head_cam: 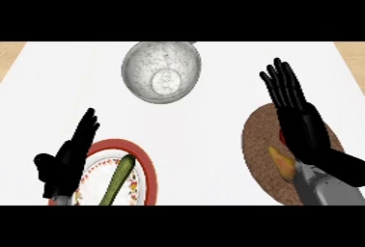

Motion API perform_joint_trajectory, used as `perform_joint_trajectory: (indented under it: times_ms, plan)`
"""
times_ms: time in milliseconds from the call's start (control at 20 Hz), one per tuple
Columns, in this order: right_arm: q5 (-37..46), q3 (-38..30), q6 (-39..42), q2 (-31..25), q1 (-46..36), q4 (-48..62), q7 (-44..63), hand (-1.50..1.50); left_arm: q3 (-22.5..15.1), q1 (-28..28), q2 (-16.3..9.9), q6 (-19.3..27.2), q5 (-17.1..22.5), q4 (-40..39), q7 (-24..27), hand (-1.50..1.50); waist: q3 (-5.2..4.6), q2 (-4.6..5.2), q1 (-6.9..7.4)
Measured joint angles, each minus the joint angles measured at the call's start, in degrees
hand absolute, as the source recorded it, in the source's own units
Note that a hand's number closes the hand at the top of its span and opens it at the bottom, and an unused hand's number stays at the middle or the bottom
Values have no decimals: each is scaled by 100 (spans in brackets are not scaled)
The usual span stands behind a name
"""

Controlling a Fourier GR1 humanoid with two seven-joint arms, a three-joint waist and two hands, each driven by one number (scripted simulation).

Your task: Pick the tomato from the placemat and place it in the bowl

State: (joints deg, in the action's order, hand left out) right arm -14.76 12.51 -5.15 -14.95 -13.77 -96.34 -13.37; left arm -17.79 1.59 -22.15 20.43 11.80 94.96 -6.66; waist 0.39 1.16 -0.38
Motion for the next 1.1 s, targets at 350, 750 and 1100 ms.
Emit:
perform_joint_trajectory:
  times_ms: [350,750,1100]
  plan:
    - [903,15,-752,-605,497,816,1413,150,60,-413,103,19,-141,45,131,0,-98,-62,-76]
    - [2319,-445,-3597,132,1197,661,1254,-150,112,-648,290,-88,-27,-96,213,0,-58,-127,-185]
    - [4223,-193,-4479,179,1579,-319,2576,-150,208,-933,483,-296,-50,-603,433,0,-61,-127,-74]
